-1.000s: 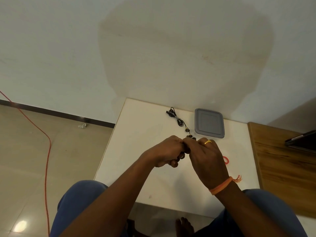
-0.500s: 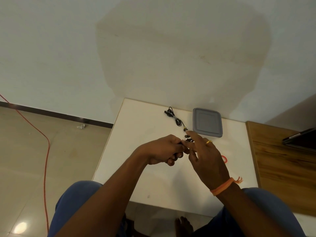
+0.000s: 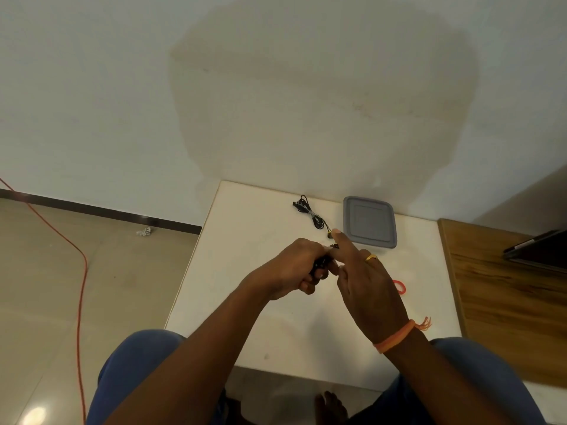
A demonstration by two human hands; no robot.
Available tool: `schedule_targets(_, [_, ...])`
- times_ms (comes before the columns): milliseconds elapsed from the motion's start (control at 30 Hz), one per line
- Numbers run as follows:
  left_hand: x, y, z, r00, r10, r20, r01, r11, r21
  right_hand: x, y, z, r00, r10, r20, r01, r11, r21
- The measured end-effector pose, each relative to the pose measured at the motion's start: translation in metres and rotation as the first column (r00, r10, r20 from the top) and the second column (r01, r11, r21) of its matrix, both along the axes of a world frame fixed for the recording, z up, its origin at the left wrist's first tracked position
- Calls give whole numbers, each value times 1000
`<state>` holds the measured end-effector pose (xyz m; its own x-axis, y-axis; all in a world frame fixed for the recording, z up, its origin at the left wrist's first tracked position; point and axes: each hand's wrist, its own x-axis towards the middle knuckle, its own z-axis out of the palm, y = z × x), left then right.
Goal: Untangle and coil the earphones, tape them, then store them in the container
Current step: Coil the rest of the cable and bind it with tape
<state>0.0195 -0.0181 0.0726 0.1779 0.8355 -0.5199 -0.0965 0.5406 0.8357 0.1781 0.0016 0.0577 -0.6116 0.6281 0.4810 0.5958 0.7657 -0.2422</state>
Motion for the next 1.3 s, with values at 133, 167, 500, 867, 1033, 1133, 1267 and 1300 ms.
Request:
schedule_targets(133, [4, -1, -1, 983, 56, -174, -31, 990, 141, 0, 6, 1, 998, 51, -24, -52, 999, -11])
schedule_targets(167, [5, -1, -1, 969, 74, -234, -33, 984, 177, 1, 8, 1, 997, 75, -19, -75, 997, -8])
schedule_targets(500, [-3, 0, 0, 883, 229, -411, -81, 935, 346, 11, 20, 24, 818, -452, -355, -45, 565, -824])
schedule_targets(867, [15, -4, 3, 559, 197, -805, 336, 834, 438, -2, 19, 18, 764, -561, -318, -267, 174, -948])
schedule_targets(1033, [14, -1, -4, 550, 265, -792, 287, 831, 477, 0, 22, 15, 790, -505, -347, -219, 297, -930])
schedule_targets(1133, [14, -3, -6, 602, 280, -747, 230, 836, 499, 3, 26, 13, 830, -437, -346, -183, 373, -910])
schedule_targets(1267, [14, -8, 0, 642, 268, -718, 266, 801, 536, 5, 37, 16, 920, -250, -302, -91, 614, -784])
schedule_targets(1300, [14, -9, 1, 639, 249, -728, 297, 793, 531, 6, 39, 16, 941, -195, -276, -74, 677, -733])
